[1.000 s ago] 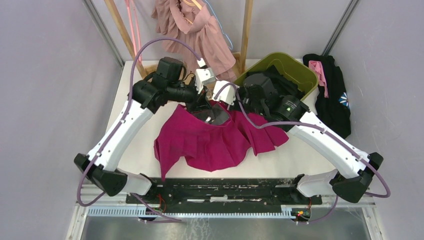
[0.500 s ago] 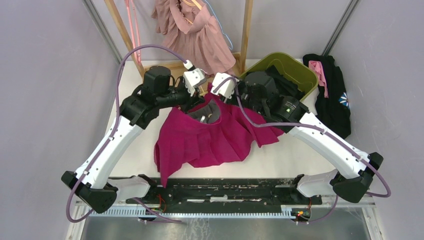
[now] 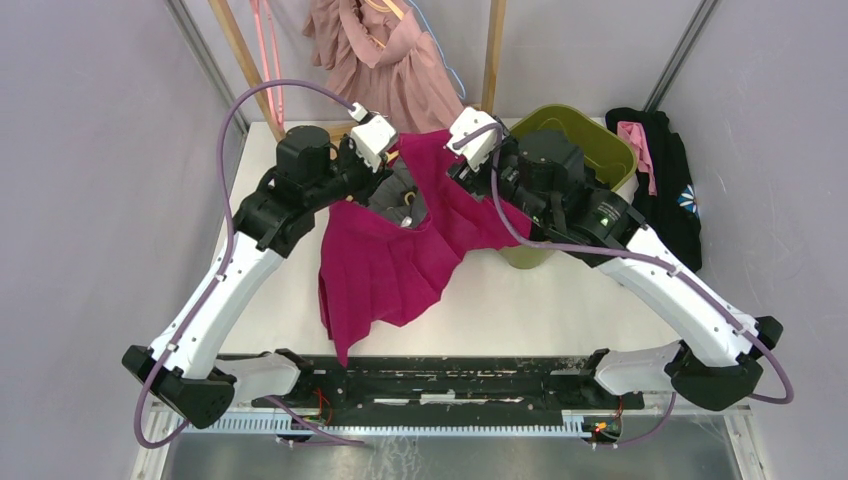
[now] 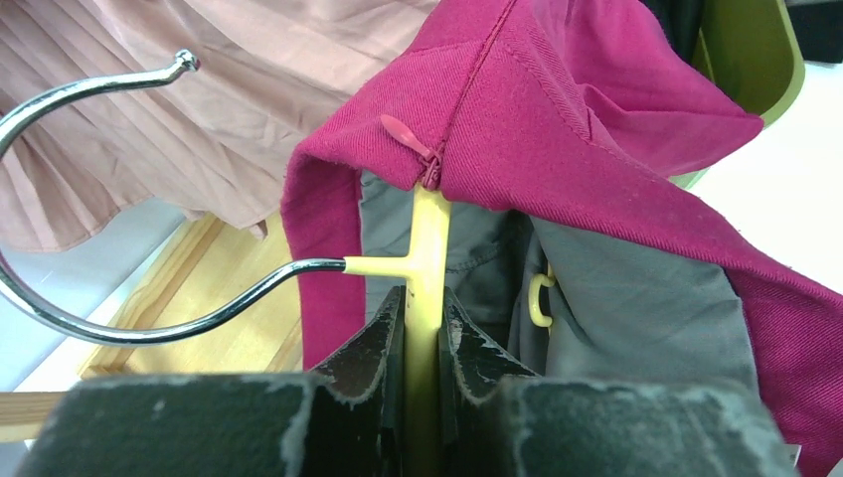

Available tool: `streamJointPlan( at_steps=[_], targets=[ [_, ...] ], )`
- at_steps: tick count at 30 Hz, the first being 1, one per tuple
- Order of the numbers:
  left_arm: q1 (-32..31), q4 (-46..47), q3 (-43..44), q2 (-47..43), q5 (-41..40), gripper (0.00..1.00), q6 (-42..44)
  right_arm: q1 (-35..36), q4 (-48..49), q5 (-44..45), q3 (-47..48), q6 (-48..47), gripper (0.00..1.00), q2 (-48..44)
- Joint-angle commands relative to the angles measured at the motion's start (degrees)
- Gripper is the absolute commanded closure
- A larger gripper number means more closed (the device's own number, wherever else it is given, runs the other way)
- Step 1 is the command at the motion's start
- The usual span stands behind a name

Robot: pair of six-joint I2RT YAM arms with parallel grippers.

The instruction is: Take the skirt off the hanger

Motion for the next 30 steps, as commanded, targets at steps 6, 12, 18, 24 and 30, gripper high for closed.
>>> streamJointPlan(
  at_steps=[6, 12, 18, 24, 30],
  targets=[
    [0.1, 8.0, 3.6, -1.2, -0.5, 0.97, -2.2, 3.8, 2.2, -2.7, 8.6, 8.7, 0.37, 4.6],
    [0.0, 6.6, 4.6, -0.6, -0.3, 0.97, -1.8, 7.3, 2.4, -3.4, 9.9, 10.5, 0.37, 9.0],
    [0.0, 5.8, 5.2, -0.2, 0.2, 0.97, -1.7, 8.6, 2.3, -3.1, 9.0, 11.1, 0.37, 9.4],
    [0.0, 5.1, 4.8, -0.9, 1.5, 0.97, -2.2, 8.9, 3.7, 3.7, 6.9, 10.2, 0.40, 10.2],
    [0.0, 3.4, 4.3, -3.5, 2.2, 0.97, -2.5, 8.9, 4.8, 14.9, 7.7, 8.8, 0.73, 14.6]
  ],
)
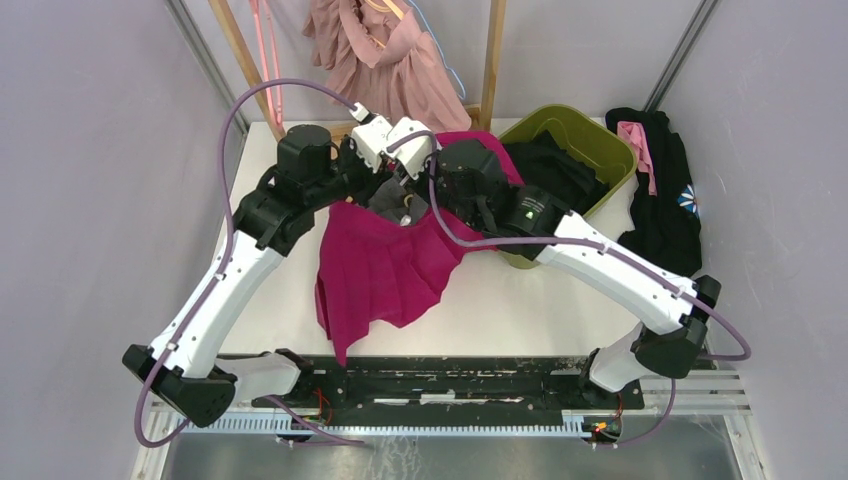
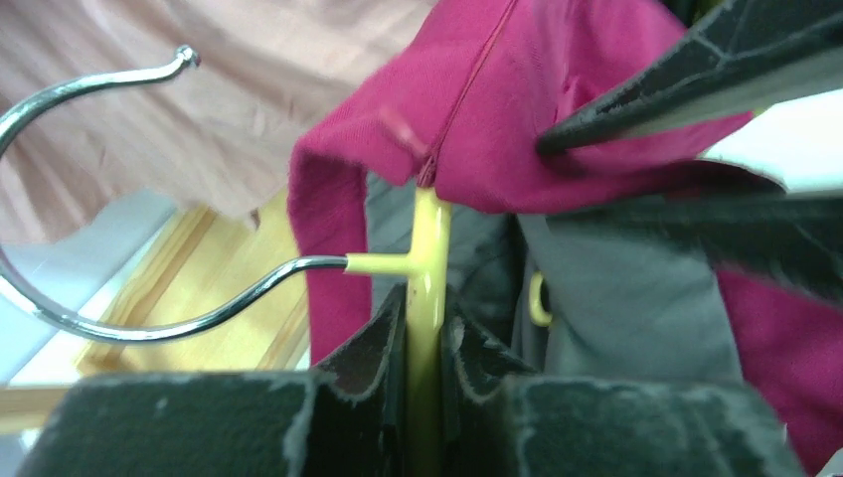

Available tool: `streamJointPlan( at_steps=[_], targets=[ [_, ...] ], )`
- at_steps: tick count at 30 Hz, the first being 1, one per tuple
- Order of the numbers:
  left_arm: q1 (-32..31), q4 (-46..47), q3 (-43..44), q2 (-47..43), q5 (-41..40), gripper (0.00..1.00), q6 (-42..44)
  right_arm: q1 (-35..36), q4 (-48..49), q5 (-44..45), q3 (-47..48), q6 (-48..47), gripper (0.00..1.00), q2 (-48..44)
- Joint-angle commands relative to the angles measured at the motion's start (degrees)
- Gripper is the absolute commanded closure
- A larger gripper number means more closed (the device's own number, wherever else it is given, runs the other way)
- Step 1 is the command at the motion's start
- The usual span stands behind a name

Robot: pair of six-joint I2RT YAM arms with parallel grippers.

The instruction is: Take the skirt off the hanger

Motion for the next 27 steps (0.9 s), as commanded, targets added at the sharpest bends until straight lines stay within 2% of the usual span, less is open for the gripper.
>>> streamJointPlan(
  at_steps=[1, 2, 3, 11, 15, 22, 27],
  targets=[
    [-0.1, 4.6, 3.3, -4.4, 2.5, 0.97, -2.6, 0.2, 3.8, 11.0, 1.0, -0.4, 0.91, 3.1],
    [0.0, 4.4, 3.3, -4.8, 2.8, 0.97, -2.8, 0.2, 4.1, 12.0, 1.4, -0.3, 0.98, 3.5],
    [0.0, 4.1, 3.2, -5.2, 3.3, 0.97, -2.8, 0.2, 4.6, 12.3, 1.5, -0.5, 0.99, 3.5],
    [-0.1, 0.6, -1.1, -8.9, 1.9, 0.97, -1.8, -0.1, 11.6, 20.3, 4.4, -6.4, 0.99, 2.7],
    [-0.1, -0.9, -3.9, -11.2, 0.7, 0.97, -1.8, -2.7, 13.8, 23.4, 6.8, -9.2, 0.99, 2.7],
    [0.0, -3.8, -6.6, -16.6, 0.2, 0.97, -2.5, -11.4, 14.3, 21.7, 5.9, -6.3, 0.99, 1.1],
    [0.0, -4.5, -6.5, -21.5, 0.2, 0.97, -2.5, -14.5, 14.9, 20.8, 2.5, -5.7, 0.99, -0.1]
  ],
)
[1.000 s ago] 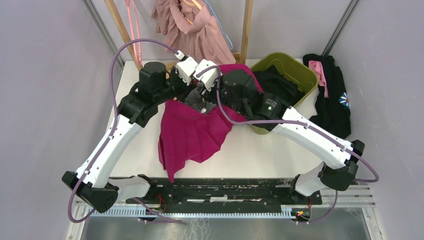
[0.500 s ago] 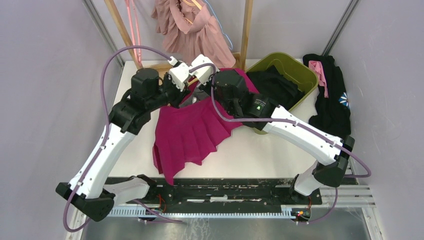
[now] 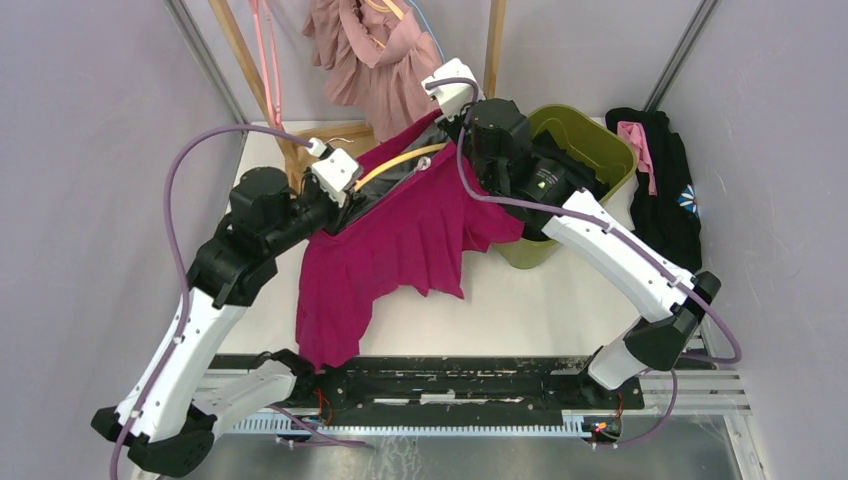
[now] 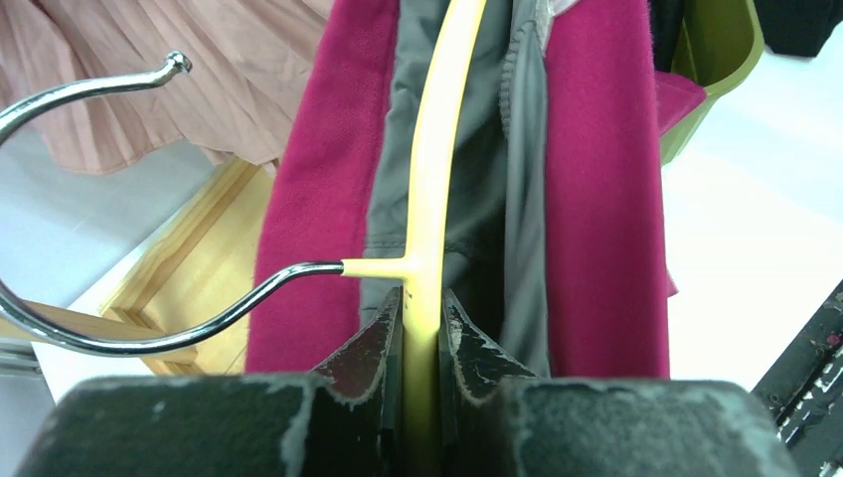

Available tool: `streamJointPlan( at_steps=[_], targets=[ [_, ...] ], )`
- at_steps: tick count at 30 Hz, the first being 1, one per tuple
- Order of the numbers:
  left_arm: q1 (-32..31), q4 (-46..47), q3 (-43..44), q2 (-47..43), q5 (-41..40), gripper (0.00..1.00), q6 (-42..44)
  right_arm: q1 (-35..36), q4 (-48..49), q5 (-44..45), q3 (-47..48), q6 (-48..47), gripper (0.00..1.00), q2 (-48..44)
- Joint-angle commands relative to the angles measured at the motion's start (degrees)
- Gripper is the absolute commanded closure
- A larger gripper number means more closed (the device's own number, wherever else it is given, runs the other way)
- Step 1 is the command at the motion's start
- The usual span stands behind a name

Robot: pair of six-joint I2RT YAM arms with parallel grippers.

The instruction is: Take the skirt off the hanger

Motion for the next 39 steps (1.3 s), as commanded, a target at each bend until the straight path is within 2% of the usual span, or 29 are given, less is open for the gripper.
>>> streamJointPlan(
  at_steps=[1, 6, 11, 18, 23, 30, 34, 37, 39],
  targets=[
    [-0.2, -0.5, 2.0, -7.6, 3.0, 0.97, -1.6, -4.3, 5.2, 4.8, -1.9, -0.4, 0.99, -3.6],
    [-0.2, 7.0, 4.9, -11.1, 2.9, 0.97, -1.6, -4.5, 3.9, 0.3, -5.9, 4.5, 0.99, -4.7],
    [-0.1, 15.8, 7.7, -8.8, 4.4, 0.97, -1.8, -4.5, 1.9, -4.6, -9.9, 9.0, 0.99, -5.9],
    [-0.2, 18.5, 10.7, -7.6, 2.4, 0.97, -0.3, -4.5, 2.5, -2.5, -13.4, 6.3, 0.99, -7.4],
    [-0.1, 12.4, 13.9, -8.8, -4.5, 0.97, 1.1, -7.6, 1.1, 5.3, -11.4, 2.0, 0.99, -6.1],
    [-0.2, 10.0, 8.8, -15.4, -12.5, 0.97, 1.6, -14.1, 0.8, 2.4, -9.8, 3.2, 0.99, -6.7],
    [-0.2, 14.8, 7.8, -15.9, -14.4, 0.97, 0.8, -14.4, -0.9, -3.3, -11.0, 7.2, 0.99, -6.9],
    [-0.1, 20.7, 7.2, -14.3, -11.3, 0.97, 0.0, -14.1, -1.9, -8.4, -13.1, 11.4, 0.99, -6.6],
    [-0.1, 20.4, 10.4, -11.7, -5.3, 0.97, -0.4, -13.9, -1.1, -8.1, -14.7, 11.7, 0.99, -5.9]
  ],
)
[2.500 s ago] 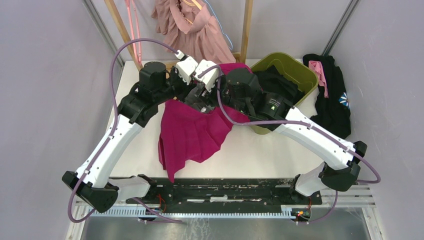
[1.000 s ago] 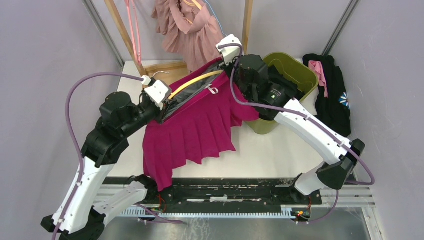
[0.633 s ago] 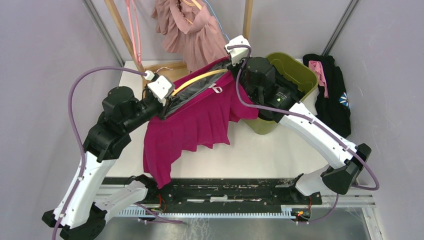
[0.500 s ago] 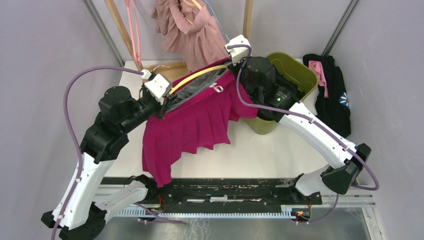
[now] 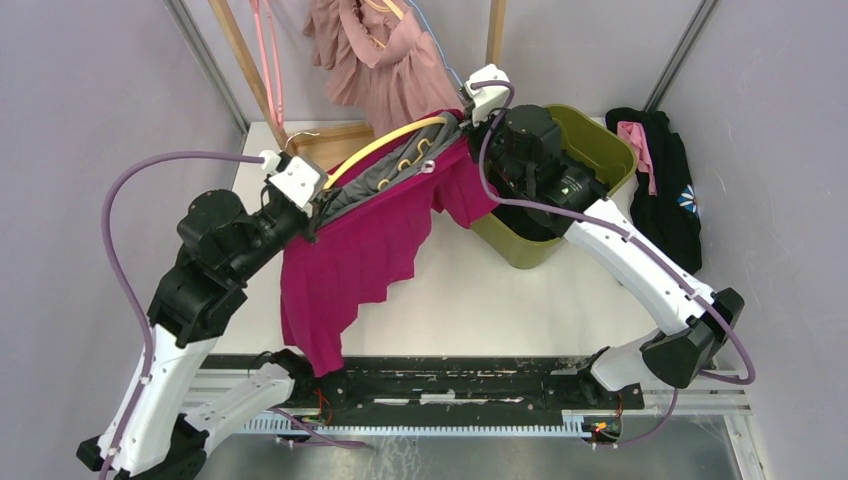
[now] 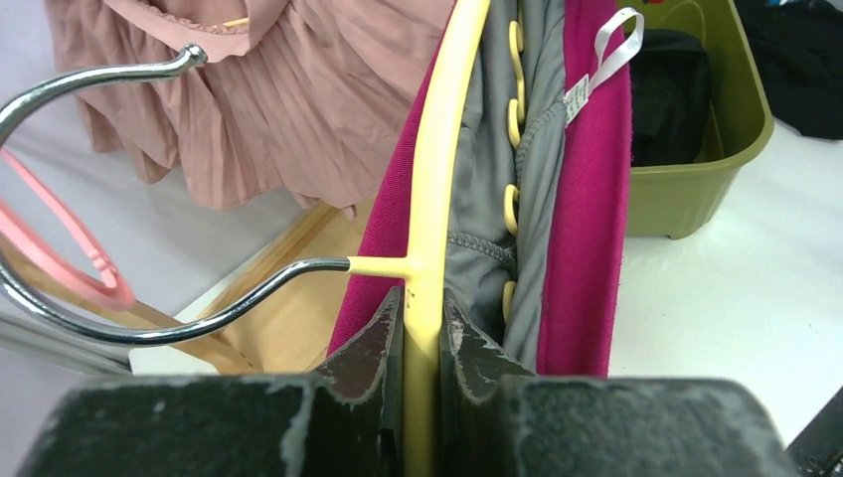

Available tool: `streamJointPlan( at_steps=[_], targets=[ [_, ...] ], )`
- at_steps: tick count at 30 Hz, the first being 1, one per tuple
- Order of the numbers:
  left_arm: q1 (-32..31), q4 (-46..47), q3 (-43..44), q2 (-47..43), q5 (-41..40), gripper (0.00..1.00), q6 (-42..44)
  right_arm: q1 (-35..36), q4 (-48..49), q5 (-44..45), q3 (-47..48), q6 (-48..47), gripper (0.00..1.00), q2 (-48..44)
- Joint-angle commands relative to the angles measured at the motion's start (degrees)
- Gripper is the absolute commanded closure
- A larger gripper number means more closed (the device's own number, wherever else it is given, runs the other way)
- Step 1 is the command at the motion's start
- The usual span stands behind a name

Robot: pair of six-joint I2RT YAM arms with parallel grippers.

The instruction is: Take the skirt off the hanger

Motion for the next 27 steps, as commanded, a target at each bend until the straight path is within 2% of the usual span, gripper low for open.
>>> streamJointPlan(
  at_steps=[1, 3, 6, 8, 12, 17, 19, 23, 27],
  targets=[
    [0.7, 18.2, 10.7, -1.2, 4.5, 0.97, -1.2, -6.4, -5.9, 11.3, -3.5, -1.3, 0.99, 1.4],
    [0.7, 12.4, 15.9, 1.5, 9.1, 0.97, -1.0, -6.6, -4.7, 13.9, -2.7, -3.7, 0.99, 2.4],
    [0.7, 15.1, 12.2, -1.1, 9.9, 0.97, -2.6, -7.3, -3.9, 15.3, 1.0, -7.1, 0.99, 4.0],
    [0.7, 20.8, 8.8, -3.7, 6.4, 0.97, -3.0, -7.3, -5.0, 13.5, 3.5, -6.8, 0.99, 5.8],
    [0.7, 24.7, 11.2, -1.8, 0.7, 0.97, -2.1, -6.5, -5.6, 8.4, 1.8, -2.0, 0.99, 6.6],
    [0.7, 31.4, 11.7, -0.9, -8.1, 0.97, -0.5, -5.5, -4.4, 14.3, -4.5, -4.7, 0.99, 6.4],
    [0.7, 33.6, 11.2, -1.3, -11.2, 0.97, 0.0, -5.6, -4.2, 14.0, -7.0, -5.0, 0.99, 5.3],
    [0.7, 33.8, 10.5, 0.1, -13.5, 0.97, 0.5, -5.6, -3.1, 9.3, -9.5, -1.9, 0.99, 1.8],
    [0.7, 35.0, 9.2, 3.1, -14.7, 0.97, 0.7, -5.5, -5.7, 8.2, -6.9, -1.7, 0.99, -1.4]
  ],
)
